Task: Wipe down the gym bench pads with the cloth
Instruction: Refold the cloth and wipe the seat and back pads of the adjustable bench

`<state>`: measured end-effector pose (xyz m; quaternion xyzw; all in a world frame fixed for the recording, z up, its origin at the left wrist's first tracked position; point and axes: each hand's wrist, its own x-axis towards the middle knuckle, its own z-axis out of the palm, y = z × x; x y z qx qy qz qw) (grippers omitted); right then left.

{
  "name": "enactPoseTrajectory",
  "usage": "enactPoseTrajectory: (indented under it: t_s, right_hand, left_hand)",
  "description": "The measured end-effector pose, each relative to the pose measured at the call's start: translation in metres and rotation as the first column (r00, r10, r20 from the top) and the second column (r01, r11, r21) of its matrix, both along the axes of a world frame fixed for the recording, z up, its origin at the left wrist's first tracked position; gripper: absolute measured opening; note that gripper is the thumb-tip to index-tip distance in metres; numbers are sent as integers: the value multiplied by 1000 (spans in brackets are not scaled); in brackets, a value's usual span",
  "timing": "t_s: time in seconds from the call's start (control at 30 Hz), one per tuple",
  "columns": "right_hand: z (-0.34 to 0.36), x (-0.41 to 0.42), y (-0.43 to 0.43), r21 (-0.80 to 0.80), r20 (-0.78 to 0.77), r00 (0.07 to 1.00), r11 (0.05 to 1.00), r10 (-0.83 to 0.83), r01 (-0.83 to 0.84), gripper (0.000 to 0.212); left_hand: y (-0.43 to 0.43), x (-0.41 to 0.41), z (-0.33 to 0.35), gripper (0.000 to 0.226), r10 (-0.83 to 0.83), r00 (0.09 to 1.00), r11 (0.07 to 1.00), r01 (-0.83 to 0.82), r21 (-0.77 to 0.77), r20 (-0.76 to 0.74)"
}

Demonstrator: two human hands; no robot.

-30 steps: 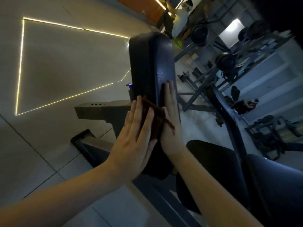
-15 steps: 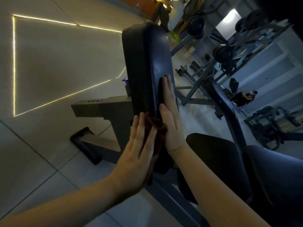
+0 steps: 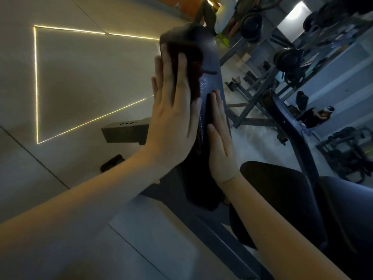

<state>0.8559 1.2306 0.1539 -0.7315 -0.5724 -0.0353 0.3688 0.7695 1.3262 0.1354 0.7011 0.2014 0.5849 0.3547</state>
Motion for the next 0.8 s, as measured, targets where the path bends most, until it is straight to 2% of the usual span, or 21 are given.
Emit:
enactPoseTrajectory:
  t_s: [0.07, 0.2, 0.37, 0.47, 0.57, 0.8]
  right_hand:
    - [0, -1, 0, -14, -52, 998, 1000, 21, -22, 51]
    - [0, -1, 0, 0, -45, 999, 1000, 25, -25, 51]
    - [0, 0, -2, -16, -23, 999, 999, 34, -35, 49]
    - [1, -3, -1, -24, -52, 999, 1000, 1, -2, 49]
    - [2, -4, -2, -25, -19, 1000, 1000, -8, 7, 52]
    - [0, -1, 1, -17, -27, 1000, 1000, 3, -4, 53]
  left_hand:
    - [-26, -7, -26, 63, -77, 996, 996, 75, -40, -49]
    - [-69, -20, -71, 66, -168, 973, 983, 177, 45, -160]
    - [-63, -25, -65, 62, -60, 967, 986, 96, 134, -248]
    - [-29, -18, -32, 66, 8, 979, 998, 5, 67, -203]
    - [1, -12, -3, 66, -10, 992, 1000, 8, -23, -126]
    - [-39, -20, -37, 66, -108, 984, 993, 115, 39, -145]
